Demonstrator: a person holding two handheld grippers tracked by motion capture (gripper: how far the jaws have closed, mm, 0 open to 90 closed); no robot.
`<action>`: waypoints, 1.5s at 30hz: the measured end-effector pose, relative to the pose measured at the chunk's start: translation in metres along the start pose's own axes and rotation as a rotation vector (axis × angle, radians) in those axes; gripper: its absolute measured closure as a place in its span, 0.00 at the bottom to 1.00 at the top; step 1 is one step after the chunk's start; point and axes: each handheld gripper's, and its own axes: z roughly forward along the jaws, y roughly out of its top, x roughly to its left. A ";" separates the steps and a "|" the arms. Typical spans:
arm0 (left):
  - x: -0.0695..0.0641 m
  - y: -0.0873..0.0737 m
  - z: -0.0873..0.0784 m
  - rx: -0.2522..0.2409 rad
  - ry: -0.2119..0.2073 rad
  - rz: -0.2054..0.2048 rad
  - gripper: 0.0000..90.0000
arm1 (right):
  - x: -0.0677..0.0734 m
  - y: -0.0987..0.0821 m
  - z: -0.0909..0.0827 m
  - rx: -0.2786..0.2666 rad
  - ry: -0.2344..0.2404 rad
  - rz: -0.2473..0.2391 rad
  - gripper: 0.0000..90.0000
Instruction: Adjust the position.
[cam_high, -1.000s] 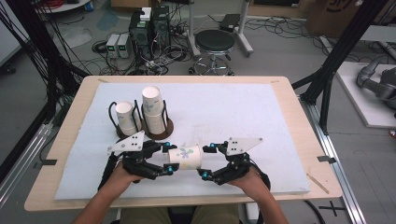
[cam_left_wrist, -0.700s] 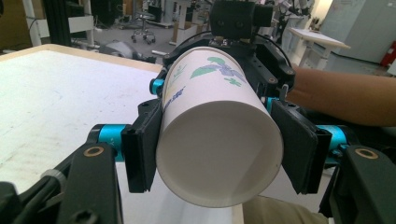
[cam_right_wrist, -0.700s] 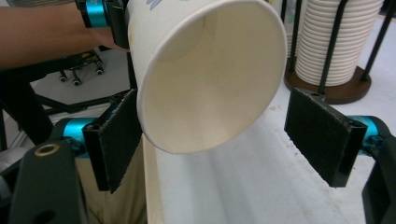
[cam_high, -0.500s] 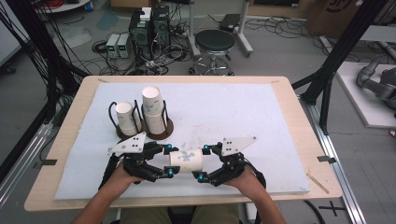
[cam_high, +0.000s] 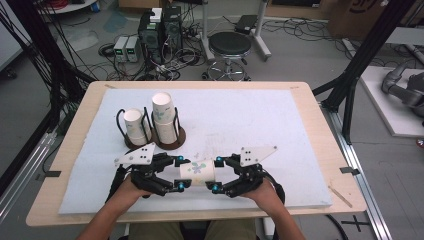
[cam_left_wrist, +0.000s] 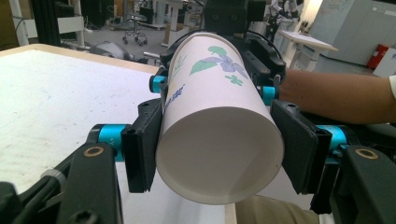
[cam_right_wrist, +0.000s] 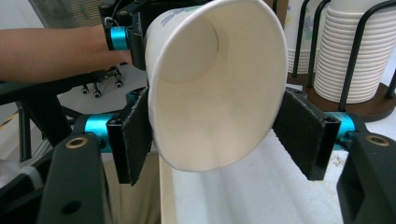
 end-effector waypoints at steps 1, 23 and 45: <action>0.000 0.000 0.000 0.001 0.001 0.003 0.41 | 0.001 0.000 -0.001 0.002 0.007 0.003 0.36; -0.007 0.012 -0.006 0.097 0.129 0.009 0.16 | 0.000 0.013 -0.014 0.084 -0.053 -0.047 0.38; -0.009 0.026 -0.005 0.240 0.172 0.046 0.17 | -0.004 0.054 -0.008 0.350 -0.105 -0.161 0.38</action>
